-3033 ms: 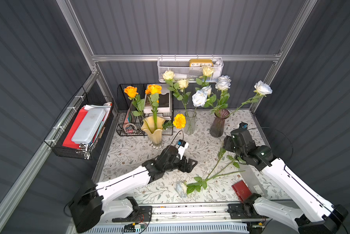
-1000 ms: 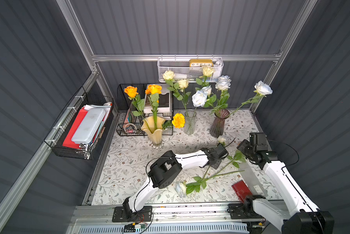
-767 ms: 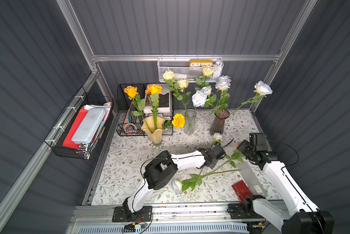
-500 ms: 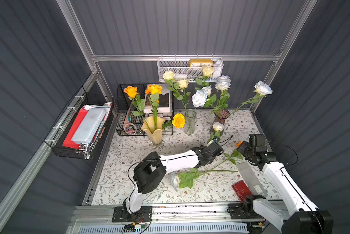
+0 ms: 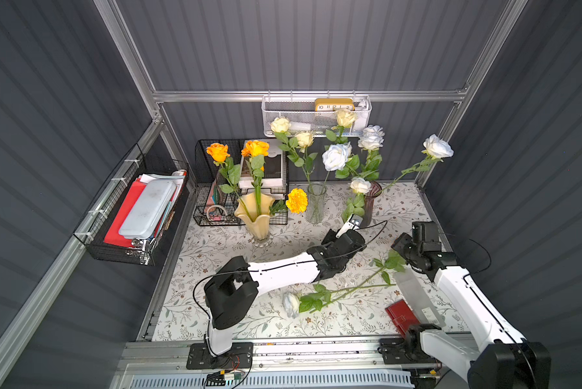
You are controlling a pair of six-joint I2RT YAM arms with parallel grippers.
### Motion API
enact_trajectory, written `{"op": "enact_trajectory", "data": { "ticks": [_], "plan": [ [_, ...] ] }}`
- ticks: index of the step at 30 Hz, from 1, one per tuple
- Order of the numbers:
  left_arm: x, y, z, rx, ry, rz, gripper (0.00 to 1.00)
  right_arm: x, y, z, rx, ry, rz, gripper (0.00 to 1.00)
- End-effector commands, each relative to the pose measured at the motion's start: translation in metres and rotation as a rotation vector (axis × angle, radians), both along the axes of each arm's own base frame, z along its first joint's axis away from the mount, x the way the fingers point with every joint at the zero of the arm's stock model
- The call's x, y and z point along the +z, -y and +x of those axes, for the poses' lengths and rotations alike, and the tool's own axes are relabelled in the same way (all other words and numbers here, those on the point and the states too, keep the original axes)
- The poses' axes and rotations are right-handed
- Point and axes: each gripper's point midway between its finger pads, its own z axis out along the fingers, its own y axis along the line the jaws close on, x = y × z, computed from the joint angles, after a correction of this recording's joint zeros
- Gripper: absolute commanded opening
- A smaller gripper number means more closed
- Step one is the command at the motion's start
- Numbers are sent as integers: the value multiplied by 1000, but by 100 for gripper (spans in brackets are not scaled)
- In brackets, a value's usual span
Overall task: Arrange the flowers in different vases according to their colors
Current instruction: Pick up the flower at the center of the board, then insert the flower into the vase.
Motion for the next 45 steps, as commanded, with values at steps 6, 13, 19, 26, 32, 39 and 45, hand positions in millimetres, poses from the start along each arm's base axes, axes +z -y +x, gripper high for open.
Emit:
{"op": "enact_trajectory", "data": {
  "ticks": [6, 13, 19, 26, 32, 39, 45],
  "plan": [
    [90, 20, -34, -249, 65, -209, 0, -7, 0, 2, 16, -14, -10, 59],
    [88, 28, -49, -347, 28, -243, 0, -11, -2, 7, 27, -16, 2, 59],
    [153, 30, -46, -366, 210, -361, 0, -13, -5, 10, 37, -16, 8, 58],
    [232, 41, -15, -409, 469, -489, 0, -21, -8, 13, 51, -30, 24, 58],
    [280, 22, 10, -400, 680, -662, 0, -28, -9, 15, 60, -44, 24, 58],
    [306, 27, 11, -452, 850, -786, 0, -33, -9, 18, 64, -57, 21, 57],
    [311, 27, 13, -449, 906, -875, 0, -43, -8, 20, 67, -85, 11, 57]
  ]
}}
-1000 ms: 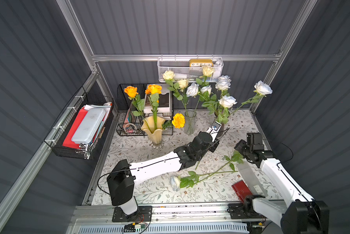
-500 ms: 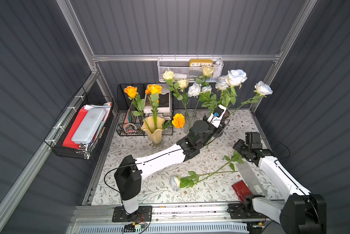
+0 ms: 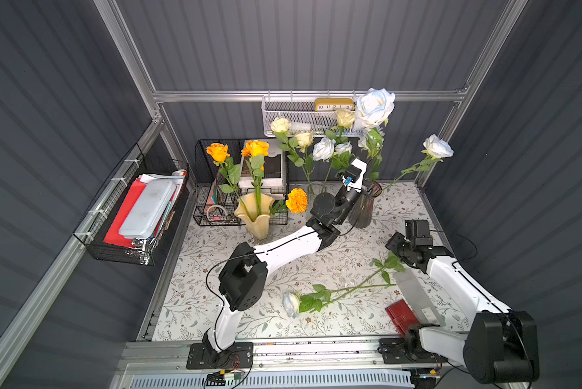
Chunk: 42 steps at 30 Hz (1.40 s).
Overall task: Arrange the flowers in different vases according to their colors
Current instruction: Insert the flower into the vase.
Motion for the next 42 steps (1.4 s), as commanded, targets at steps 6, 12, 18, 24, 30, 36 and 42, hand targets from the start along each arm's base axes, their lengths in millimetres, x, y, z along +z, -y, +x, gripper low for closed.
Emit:
{"op": "enact_trajectory", "data": {
  "ticks": [6, 12, 18, 24, 30, 36, 42],
  "plan": [
    [37, -18, -1, 13, 112, -183, 0, -12, 2, 2, 18, -31, -18, 57],
    [20, -1, 24, 45, 124, -166, 0, -13, 1, 5, 30, -29, -20, 57],
    [-36, 8, 78, 68, 38, -121, 12, -11, -2, 9, 54, -17, -14, 57],
    [-77, 13, 98, 23, -13, -109, 26, -10, -7, 10, 72, -8, 2, 57],
    [-61, 4, 69, -49, -43, -97, 99, -5, -9, 6, 84, 5, 11, 57],
    [-55, 2, 34, -49, -139, 29, 99, -6, -12, 3, 99, 9, 24, 57],
    [-100, -8, 24, 27, -346, 215, 99, -11, -9, -5, 79, -12, 12, 58]
  ]
}}
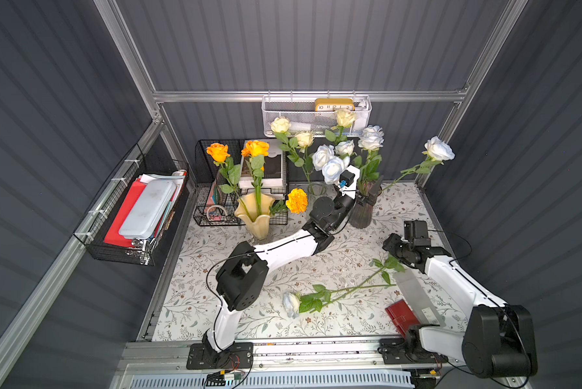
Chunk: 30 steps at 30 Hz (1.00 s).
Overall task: Arrange the flowers in different vases according to their colors
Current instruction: Insert the flower into the vase, then pick up the flower at the center of the board.
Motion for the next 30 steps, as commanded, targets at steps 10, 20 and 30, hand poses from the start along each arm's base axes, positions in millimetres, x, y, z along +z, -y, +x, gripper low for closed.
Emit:
{"op": "enact_trajectory", "data": {
  "ticks": [10, 20, 30],
  "plan": [
    [-170, -2, -76, -98, -376, 546, 99, 5, 10, -23, -67, -19, 0, 58],
    [-246, 19, -155, -469, -493, 895, 98, 20, 40, -33, -199, -9, -3, 58],
    [-332, 50, -149, -534, -573, 1122, 87, 19, 47, -44, -207, -23, -11, 58]
  ]
}}
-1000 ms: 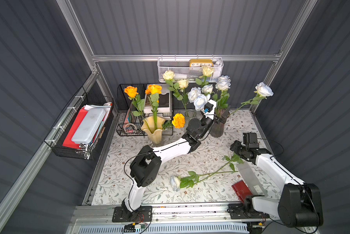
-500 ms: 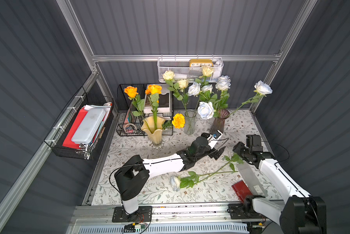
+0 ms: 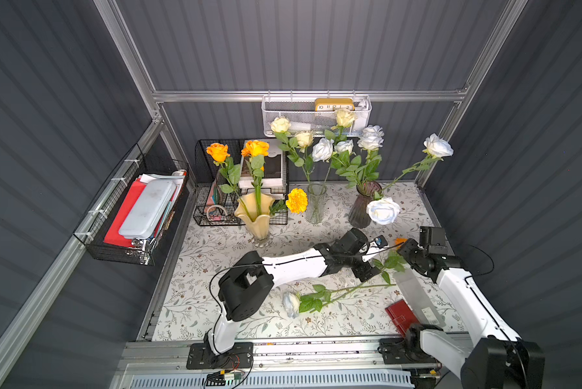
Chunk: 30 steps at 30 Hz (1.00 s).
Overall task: Arrange the flowers in different vases according to their colors
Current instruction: Pick up the flower at the center of the board.
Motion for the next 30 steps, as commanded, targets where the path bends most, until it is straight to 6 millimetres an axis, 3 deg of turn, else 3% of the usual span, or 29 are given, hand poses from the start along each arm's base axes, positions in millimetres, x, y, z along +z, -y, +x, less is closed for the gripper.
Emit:
{"op": "enact_trajectory", "data": {
  "ticks": [1, 24, 26, 30],
  "plan": [
    [-34, -4, -12, -64, -42, 104, 86, -1, 3, -6, 0, -22, -4, 58],
    [-110, 6, 2, -30, -89, 268, 72, -3, 1, -3, 25, 11, 8, 58],
    [-114, 7, 5, -21, -85, 274, 66, -3, 0, -3, 28, 13, 13, 58],
    [-115, 7, 7, -6, -80, 272, 29, -2, -2, -3, 44, 13, 17, 57]
  ]
}}
